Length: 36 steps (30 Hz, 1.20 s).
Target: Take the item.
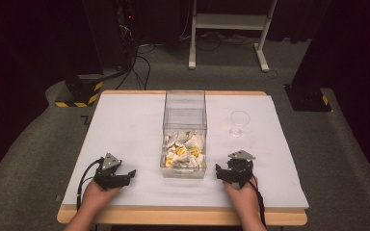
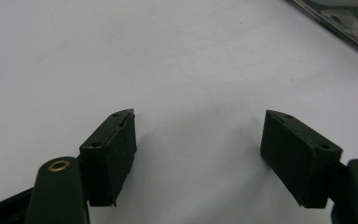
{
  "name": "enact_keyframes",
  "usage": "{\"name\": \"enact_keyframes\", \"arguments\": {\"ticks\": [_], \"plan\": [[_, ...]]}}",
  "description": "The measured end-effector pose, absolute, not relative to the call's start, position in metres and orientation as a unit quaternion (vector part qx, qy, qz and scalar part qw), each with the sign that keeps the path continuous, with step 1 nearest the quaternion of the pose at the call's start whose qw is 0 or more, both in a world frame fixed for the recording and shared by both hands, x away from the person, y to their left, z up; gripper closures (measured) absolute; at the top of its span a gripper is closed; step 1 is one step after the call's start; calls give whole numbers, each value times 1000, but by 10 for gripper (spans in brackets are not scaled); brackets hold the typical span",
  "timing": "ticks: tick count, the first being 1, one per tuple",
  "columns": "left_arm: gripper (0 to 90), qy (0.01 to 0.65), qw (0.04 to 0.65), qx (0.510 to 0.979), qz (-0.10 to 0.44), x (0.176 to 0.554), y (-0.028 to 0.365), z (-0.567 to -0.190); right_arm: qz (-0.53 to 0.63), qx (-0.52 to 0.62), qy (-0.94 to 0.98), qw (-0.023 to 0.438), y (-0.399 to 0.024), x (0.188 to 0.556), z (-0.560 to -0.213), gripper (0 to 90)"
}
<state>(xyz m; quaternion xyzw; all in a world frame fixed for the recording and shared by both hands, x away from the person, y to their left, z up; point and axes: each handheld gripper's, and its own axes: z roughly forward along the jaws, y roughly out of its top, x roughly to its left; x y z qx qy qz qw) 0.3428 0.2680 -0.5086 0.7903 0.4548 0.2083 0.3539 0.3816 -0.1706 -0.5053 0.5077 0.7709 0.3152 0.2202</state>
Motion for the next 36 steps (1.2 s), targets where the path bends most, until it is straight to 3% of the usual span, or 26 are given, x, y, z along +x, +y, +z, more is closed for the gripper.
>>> {"name": "enact_keyframes", "arguments": {"ticks": [36], "plan": [[272, 455, 354, 790, 208, 343, 268, -509, 320, 501, 774, 220, -173, 380, -501, 145]]}}
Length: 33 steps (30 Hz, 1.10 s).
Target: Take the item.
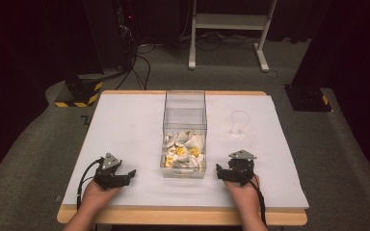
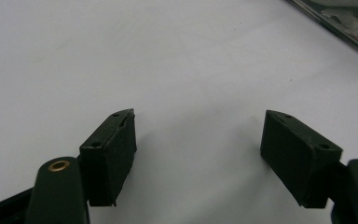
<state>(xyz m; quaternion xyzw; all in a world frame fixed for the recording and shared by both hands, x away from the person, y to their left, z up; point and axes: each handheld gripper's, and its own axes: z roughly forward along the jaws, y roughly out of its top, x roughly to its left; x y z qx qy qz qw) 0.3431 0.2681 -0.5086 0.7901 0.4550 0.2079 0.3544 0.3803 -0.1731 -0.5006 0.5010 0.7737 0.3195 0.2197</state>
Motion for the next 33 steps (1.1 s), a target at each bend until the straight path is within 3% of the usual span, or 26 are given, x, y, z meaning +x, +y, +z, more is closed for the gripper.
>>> {"name": "enact_keyframes", "arguments": {"ticks": [19, 33], "plan": [[254, 459, 351, 788, 212, 343, 268, -509, 345, 476, 780, 215, -167, 374, -492, 147], [147, 479, 340, 781, 212, 346, 268, -509, 364, 458, 779, 225, -164, 368, -481, 148]]}}
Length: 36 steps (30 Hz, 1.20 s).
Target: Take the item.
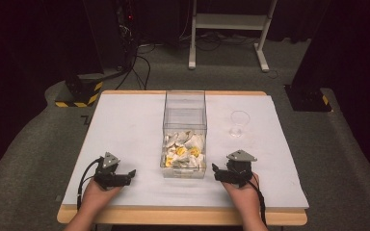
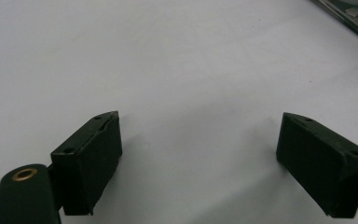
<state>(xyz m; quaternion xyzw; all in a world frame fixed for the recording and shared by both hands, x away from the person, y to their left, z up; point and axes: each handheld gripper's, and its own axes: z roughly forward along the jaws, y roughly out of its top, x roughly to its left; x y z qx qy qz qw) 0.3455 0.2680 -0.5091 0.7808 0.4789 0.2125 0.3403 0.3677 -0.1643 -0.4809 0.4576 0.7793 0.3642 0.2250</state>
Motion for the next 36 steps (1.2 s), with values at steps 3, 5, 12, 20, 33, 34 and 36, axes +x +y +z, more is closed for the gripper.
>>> {"name": "enact_keyframes", "arguments": {"ticks": [3, 5, 12, 20, 33, 34, 36], "plan": [[147, 479, 340, 781, 212, 346, 268, -509, 366, 455, 779, 227, -164, 367, -479, 149], [147, 479, 341, 781, 212, 346, 268, -509, 369, 450, 780, 231, -163, 366, -477, 150], [149, 477, 339, 782, 214, 345, 268, -509, 383, 439, 778, 236, -163, 361, -465, 159], [149, 476, 339, 782, 214, 345, 268, -509, 396, 419, 780, 242, -162, 359, -448, 181], [149, 477, 339, 782, 214, 345, 268, -509, 417, 400, 776, 251, -148, 353, -427, 186], [149, 477, 339, 782, 214, 345, 268, -509, 421, 397, 776, 252, -147, 354, -425, 187], [149, 477, 339, 782, 214, 345, 268, -509, 425, 396, 775, 249, -145, 354, -421, 187]]}}
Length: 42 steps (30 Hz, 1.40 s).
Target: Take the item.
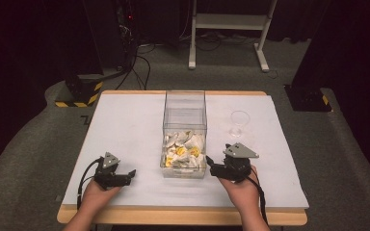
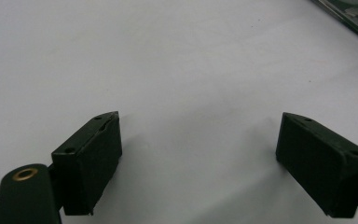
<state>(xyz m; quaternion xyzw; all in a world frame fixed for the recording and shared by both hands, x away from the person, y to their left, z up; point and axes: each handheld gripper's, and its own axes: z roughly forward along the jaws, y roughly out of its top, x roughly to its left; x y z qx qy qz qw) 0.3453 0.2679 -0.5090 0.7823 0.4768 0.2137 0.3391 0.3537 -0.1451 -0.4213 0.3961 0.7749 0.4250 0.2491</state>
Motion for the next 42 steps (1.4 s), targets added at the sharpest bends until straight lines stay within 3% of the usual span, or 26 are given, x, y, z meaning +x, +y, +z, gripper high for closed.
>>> {"name": "enact_keyframes", "arguments": {"ticks": [29, 42], "plan": [[150, 477, 340, 782, 214, 345, 268, -509, 435, 359, 796, 222, -105, 360, -411, 194], [150, 477, 340, 782, 214, 345, 268, -509, 423, 345, 813, 204, -86, 369, -415, 267]]}}
